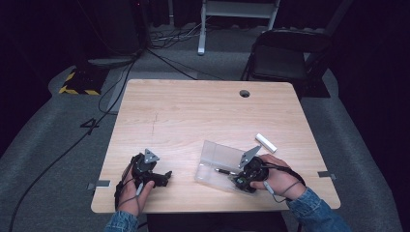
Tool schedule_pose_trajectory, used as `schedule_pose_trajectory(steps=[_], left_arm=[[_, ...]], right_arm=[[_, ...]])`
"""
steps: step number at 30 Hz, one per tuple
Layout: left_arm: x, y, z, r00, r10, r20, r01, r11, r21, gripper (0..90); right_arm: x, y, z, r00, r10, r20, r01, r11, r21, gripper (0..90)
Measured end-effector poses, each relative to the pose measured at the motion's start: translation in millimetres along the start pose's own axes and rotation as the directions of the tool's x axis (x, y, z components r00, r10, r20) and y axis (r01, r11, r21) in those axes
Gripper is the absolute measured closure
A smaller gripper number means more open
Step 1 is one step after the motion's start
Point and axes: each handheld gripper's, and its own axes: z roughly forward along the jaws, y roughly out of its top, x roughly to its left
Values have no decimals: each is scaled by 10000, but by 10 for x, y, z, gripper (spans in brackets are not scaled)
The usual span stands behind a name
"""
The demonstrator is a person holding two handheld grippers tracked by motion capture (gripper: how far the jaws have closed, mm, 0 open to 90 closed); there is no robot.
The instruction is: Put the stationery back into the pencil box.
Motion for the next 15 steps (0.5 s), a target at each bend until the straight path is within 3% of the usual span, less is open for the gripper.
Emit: schedule_pose_trajectory(steps=[15], left_arm=[[0,2,3,10000,-25,59,25,10000,-2,2]], right_arm=[[13,-20,34,9988,106,-478,-94,9996,262,498]])
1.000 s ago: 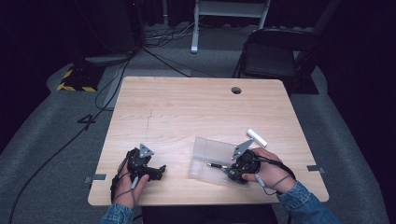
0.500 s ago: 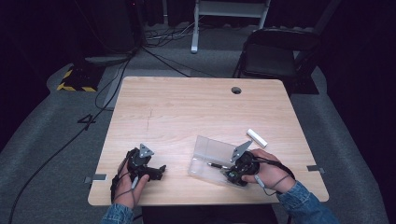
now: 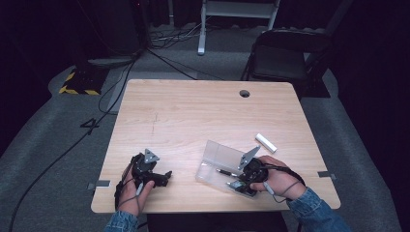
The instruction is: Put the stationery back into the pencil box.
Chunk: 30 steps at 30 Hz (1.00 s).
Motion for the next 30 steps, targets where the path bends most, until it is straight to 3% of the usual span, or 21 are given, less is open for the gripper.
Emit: schedule_pose_trajectory(steps=[11,23,30], left_arm=[[2,2,3,10000,19,9,-19,10000,-13,1],[4,7,5,10000,14,38,-14,10000,15,2],[8,11,10,10000,46,28,-46,10000,-5,2]], right_arm=[[-6,-8,-18,10000,73,-12,-73,9999,-118,490],[-9,2,-198,9981,336,522,-280,9942,-1041,483],[-25,-5,-326,9947,534,882,-375,9841,-1735,479]])
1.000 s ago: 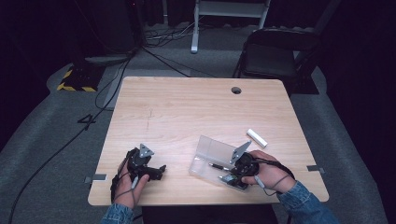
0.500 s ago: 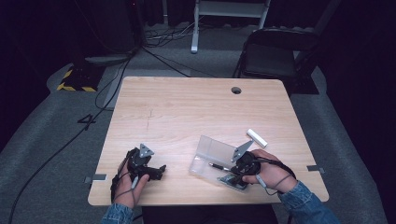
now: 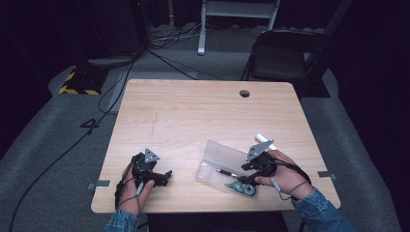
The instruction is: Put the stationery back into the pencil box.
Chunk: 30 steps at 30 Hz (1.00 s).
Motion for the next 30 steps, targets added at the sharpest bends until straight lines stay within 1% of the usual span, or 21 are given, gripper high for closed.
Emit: schedule_pose_trajectory(steps=[7,11,14,20,21,25,30], left_arm=[[0,0,0,10000,-1,-3,1,10000,0,2],[0,0,0,10000,9,-1,-9,10000,-6,1],[1,0,0,10000,10,-1,-10,10000,-6,1],[0,0,1,10000,8,-2,-8,10000,-8,1],[0,0,1,10000,6,-3,-6,10000,-8,1],[0,0,1,10000,11,-4,-11,10000,-8,2],[0,0,0,10000,0,-3,0,10000,1,2]], right_arm=[[-32,12,-145,9987,262,443,-226,9965,-810,469],[-63,13,-224,9972,439,599,-359,9909,-1297,465],[-94,8,-293,9948,635,799,-497,9852,-1638,465],[-158,-20,-405,9891,1070,1016,-832,9731,-2149,464],[-158,-20,-405,9891,1070,1016,-832,9731,-2149,464],[-230,-55,-480,9790,1573,1297,-1203,9593,-2556,465],[-312,-104,-548,9674,2026,1522,-1532,9461,-2855,464]])
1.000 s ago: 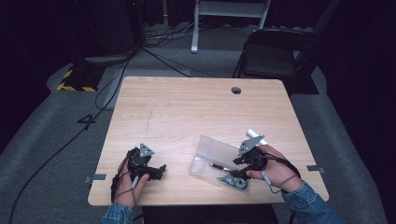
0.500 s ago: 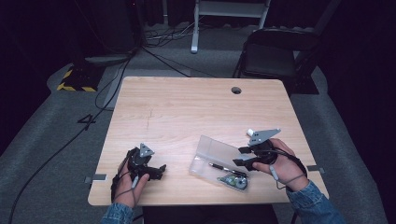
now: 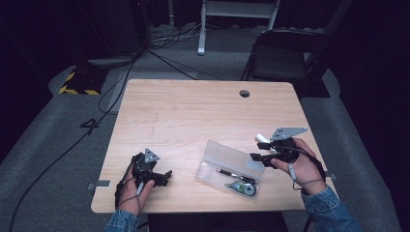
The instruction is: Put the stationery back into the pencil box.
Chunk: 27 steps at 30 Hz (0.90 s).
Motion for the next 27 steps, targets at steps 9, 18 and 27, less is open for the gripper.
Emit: schedule_pose_trajectory(steps=[9,18,27], left_arm=[[0,0,0,10000,3,0,-3,10000,-1,1],[1,0,1,10000,10,1,-10,10000,-7,2],[0,0,0,10000,7,-4,-7,10000,-1,2]], right_arm=[[-175,-41,-76,9951,649,744,-616,9971,-447,465],[-400,-140,-86,9791,1182,1653,-1112,9925,-511,472],[-626,-292,6,9569,1564,2446,-1568,9875,-176,474]])
